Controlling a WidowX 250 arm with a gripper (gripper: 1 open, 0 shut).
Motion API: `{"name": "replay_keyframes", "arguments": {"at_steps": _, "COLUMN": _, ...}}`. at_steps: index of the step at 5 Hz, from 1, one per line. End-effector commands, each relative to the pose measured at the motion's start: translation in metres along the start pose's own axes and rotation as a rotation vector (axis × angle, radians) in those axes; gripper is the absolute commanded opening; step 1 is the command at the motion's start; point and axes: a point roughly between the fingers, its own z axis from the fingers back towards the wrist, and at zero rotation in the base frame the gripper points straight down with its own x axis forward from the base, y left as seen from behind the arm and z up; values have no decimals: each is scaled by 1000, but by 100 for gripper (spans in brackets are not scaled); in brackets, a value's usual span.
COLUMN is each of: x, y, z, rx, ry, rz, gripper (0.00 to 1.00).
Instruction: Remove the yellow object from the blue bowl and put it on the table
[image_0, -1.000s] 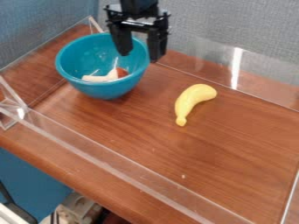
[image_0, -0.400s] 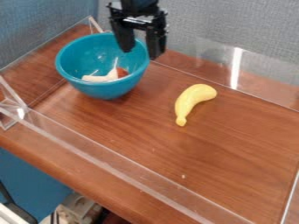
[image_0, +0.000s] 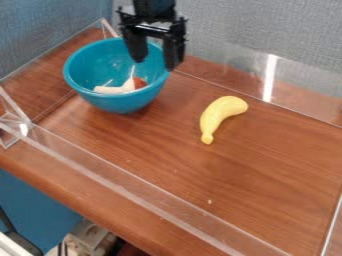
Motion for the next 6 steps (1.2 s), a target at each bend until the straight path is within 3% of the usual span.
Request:
{"name": "replay_keyframes", "arguments": {"at_steps": 1, "x": 3, "y": -3, "z": 37, "rx": 12, "ry": -64, "rz": 21, "gripper": 100}}
{"name": "replay_keyframes", "arguments": {"at_steps": 2, "x": 6, "y": -11, "z": 55, "rx": -2, "ry": -81, "rz": 3, "gripper": 100}}
{"name": "replay_keyframes", "arguments": {"at_steps": 3, "x": 5, "y": -19, "z": 61, "rx": -2, "ry": -73, "rz": -38, "gripper": 100}}
{"name": "replay_keyframes", "arguments": {"at_steps": 5, "x": 13, "y": -31, "z": 41, "rx": -28, "ry": -23, "rz": -64, "gripper": 100}}
{"name": "replay_keyframes", "arguments": {"at_steps": 6, "x": 0, "y": -28, "z": 24, "rx": -31, "ry": 3, "rz": -75, "gripper": 100}}
